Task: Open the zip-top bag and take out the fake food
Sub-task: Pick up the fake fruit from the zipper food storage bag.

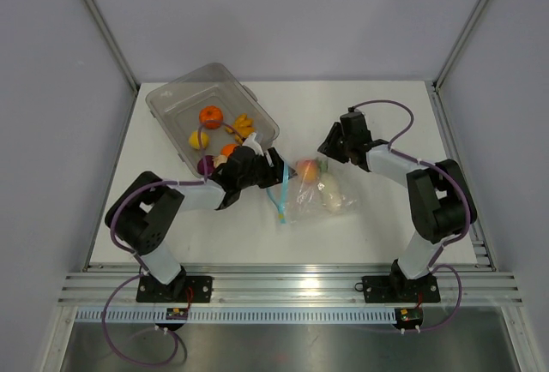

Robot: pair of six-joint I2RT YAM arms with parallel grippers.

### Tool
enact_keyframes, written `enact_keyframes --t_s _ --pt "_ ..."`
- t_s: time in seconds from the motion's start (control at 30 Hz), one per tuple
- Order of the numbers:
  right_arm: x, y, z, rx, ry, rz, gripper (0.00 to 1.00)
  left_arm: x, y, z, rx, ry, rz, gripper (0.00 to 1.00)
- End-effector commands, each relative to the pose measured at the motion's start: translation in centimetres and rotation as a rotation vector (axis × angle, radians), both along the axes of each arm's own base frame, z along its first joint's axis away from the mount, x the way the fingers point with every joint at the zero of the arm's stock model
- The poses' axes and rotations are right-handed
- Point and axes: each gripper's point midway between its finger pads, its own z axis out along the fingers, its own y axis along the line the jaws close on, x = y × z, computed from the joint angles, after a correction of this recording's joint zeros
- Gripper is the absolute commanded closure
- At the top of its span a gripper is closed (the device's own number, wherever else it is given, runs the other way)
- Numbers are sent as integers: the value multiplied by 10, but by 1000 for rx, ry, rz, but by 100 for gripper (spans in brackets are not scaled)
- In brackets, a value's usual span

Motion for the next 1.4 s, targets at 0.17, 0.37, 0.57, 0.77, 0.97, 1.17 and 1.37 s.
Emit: enact_keyframes --t_s 0.17,0.37,0.57,0.77,0.97,1.17,1.37 --pt "4 20 13 37 -20 72 55 11 -22 27 -77 -99 -57 30" --pt "-3 25 4 55 30 87 54 19 -21 24 3 -143 -44 29" --pt "-9 32 -3 84 69 109 52 22 -24 22 30 -155 -36 25" --pt "-14 39 -6 121 99 125 51 23 -28 24 38 -180 -40 21" --pt "-19 50 -3 194 119 147 50 23 -30 18 81 -179 -40 20" --pt "-22 55 -3 225 136 153 51 23 -29 15 185 -188 -17 19" --pt "-27 62 0 237 135 172 51 24 -33 9 225 -174 -23 18"
